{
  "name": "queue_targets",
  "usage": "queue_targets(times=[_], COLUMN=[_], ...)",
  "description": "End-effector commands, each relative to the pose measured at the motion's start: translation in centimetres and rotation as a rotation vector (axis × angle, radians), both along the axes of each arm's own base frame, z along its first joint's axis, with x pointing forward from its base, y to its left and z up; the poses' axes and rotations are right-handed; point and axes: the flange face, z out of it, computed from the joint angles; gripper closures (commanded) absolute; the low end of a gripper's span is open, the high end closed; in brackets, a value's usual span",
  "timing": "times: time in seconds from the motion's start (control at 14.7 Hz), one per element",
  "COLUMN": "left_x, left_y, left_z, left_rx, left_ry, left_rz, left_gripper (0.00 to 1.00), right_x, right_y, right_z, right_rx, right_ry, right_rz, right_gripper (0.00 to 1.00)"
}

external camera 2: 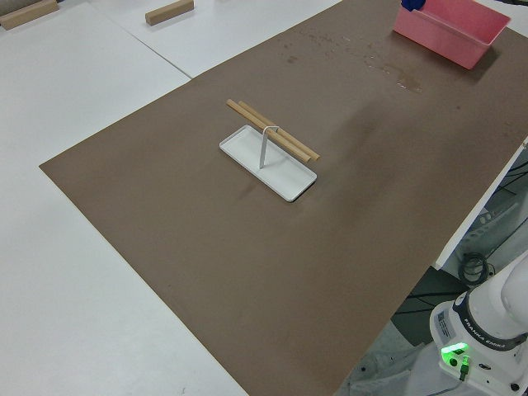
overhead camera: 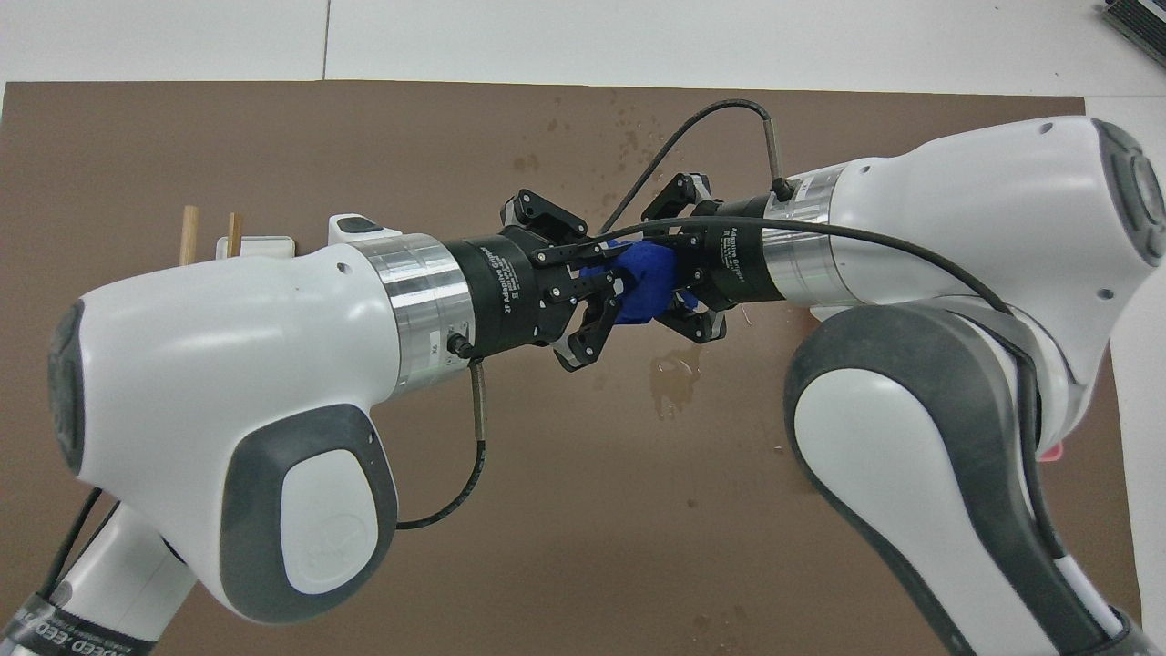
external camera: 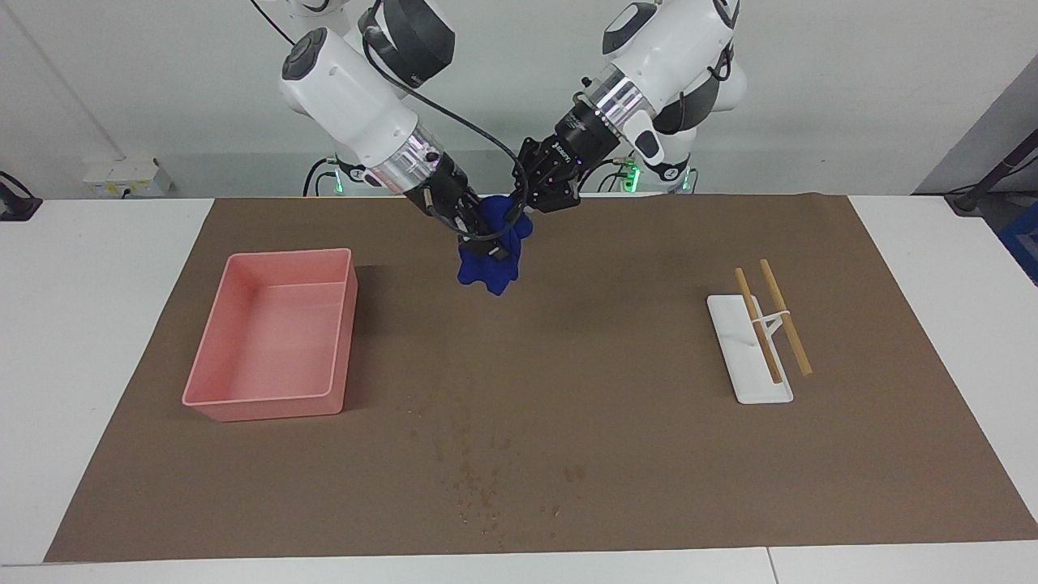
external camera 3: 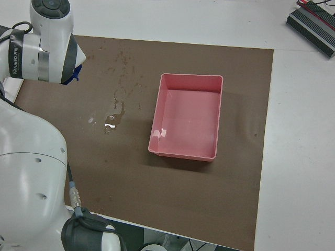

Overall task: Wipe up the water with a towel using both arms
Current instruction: 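Grasp the towel with the right gripper beside the left gripper, then release the towel from the left gripper while the right gripper lowers it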

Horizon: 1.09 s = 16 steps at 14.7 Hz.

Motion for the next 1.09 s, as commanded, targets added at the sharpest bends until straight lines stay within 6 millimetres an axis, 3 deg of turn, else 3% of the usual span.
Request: queue_targets(times=[0.0,0.07,0.2,0.41,0.61,0.82,1.02], left_x=[0.1,0.2,1.5,2.6,3.7,4.9,6.8], left_y=[0.7,1.0,2.9,4.8,6.8,9.3,13.8], left_z=[0.9,0.9,1.0,1.5,1.4,1.1,1.1], left_rx=[-0.008,-0.006,-0.002,0.094,0.240,0.394,0.471], left_ry=[-0.029,-0.030,-0.035,-0.148,-0.249,-0.381,-0.436], left_rz=[0.015,0.018,0.049,0.013,-0.067,-0.192,-0.241], left_gripper=[0.35,0.00,0.00,0.00,0.00,0.00,0.00], right_x=[0.3,0.4,1.2,2.9,6.2,8.1,9.1], right_y=[-1.0,-1.4,-2.5,-4.0,-6.1,-7.1,-7.6], right_z=[-0.2,-0.4,-1.1,-4.4,-10.2,-15.5,-20.2], right_rx=[-0.044,-0.070,-0.109,-0.173,-0.273,-0.345,-0.386], right_ry=[-0.094,-0.129,-0.218,-0.324,-0.395,-0.422,-0.423], right_rz=[0.078,0.118,0.177,0.252,0.365,0.426,0.459], right_gripper=[1.00,1.00,1.00,1.00,1.00,1.00,1.00])
